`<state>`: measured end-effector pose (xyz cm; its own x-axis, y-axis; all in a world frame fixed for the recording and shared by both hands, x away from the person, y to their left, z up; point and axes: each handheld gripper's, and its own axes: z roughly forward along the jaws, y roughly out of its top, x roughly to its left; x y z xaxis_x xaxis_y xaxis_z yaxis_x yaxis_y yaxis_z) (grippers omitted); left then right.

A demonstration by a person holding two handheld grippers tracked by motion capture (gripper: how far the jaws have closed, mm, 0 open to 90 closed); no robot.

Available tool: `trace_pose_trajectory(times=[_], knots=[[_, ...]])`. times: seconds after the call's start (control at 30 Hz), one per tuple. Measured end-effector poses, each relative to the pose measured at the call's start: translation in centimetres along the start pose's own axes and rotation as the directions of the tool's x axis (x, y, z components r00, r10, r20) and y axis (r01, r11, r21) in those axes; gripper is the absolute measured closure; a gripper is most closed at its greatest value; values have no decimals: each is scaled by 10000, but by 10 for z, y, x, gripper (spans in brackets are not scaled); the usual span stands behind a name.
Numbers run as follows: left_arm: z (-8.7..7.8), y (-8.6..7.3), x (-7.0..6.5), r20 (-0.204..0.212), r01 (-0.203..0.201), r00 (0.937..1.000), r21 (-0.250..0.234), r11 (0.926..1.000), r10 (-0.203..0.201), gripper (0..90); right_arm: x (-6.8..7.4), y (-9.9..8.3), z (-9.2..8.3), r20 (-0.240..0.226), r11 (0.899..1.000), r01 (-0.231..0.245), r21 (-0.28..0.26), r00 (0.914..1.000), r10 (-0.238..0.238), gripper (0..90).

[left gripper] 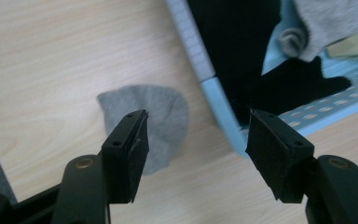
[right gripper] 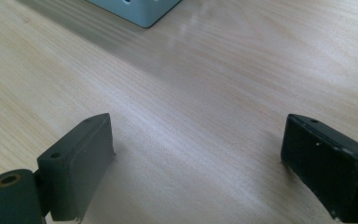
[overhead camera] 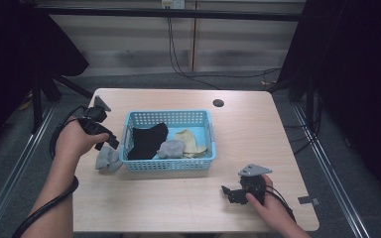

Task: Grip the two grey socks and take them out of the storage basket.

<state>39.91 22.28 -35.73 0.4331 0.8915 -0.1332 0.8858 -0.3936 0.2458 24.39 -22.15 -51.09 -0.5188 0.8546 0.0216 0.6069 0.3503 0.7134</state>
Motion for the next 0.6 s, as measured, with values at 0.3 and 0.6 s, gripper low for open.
trace_pose_trajectory(times=[0.3,0.6], knots=[[2,25,-34,204,-829,9963,-301,9961,835,338,0,0,0,-1,10000,2,0,10000,-2,87],[20,39,-61,449,-1346,9898,-157,9908,1352,325,0,0,0,-2,10000,4,0,10000,-4,87]])
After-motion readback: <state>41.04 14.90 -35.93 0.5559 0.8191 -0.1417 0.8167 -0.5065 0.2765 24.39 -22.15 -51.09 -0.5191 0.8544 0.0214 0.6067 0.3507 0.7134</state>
